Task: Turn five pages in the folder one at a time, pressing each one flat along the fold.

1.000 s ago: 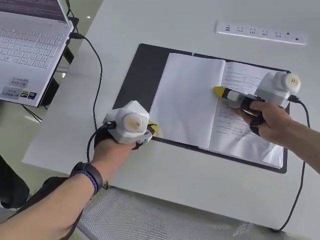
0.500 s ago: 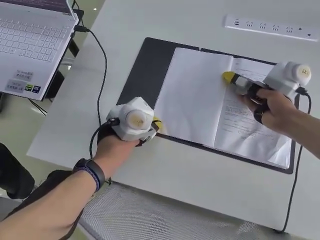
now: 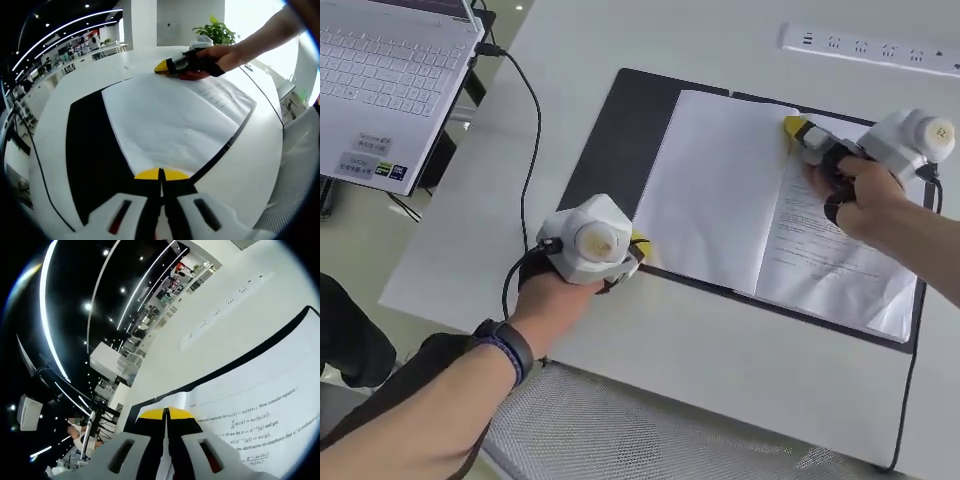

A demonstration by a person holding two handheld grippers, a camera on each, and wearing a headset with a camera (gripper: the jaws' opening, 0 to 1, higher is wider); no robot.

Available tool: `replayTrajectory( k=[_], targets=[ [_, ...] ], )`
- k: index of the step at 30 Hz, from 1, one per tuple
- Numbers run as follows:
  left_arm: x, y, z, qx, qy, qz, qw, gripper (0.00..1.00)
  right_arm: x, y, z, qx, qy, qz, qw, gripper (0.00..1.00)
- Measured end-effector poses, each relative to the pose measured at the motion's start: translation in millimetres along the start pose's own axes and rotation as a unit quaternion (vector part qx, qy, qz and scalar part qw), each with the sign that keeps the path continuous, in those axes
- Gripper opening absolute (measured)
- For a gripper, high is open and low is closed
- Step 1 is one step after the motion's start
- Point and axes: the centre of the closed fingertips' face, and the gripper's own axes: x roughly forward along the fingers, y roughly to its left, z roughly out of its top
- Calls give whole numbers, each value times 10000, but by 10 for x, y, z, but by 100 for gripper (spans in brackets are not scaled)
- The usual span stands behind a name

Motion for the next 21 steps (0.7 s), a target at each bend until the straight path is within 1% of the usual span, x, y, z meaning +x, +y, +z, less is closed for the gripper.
replayTrajectory(
  k=[5, 10, 14, 16, 18, 21],
  targets=[
    [13, 5, -12, 2, -1, -9, 10000, 0, 108, -80, 122, 195, -227, -85, 9995, 0],
    [15, 4, -13, -6, -1, 9, 10000, 0, 188, -91, 172, 133, -264, -133, 9995, 0],
    [19, 5, -15, -5, -2, 13, 10000, 0, 173, -73, 157, 73, -243, -110, 9996, 0],
    [19, 5, -15, -3, -2, 12, 10000, 0, 165, -74, 145, 65, -197, -86, 9997, 0],
    [19, 4, -15, 12, 3, 14, 10000, 0, 138, -48, 105, -48, -108, -30, 9999, 0],
    [15, 1, -13, 11, 3, 22, 10000, 0, 103, -22, 69, -43, -35, 3, 10000, 0]
  ],
)
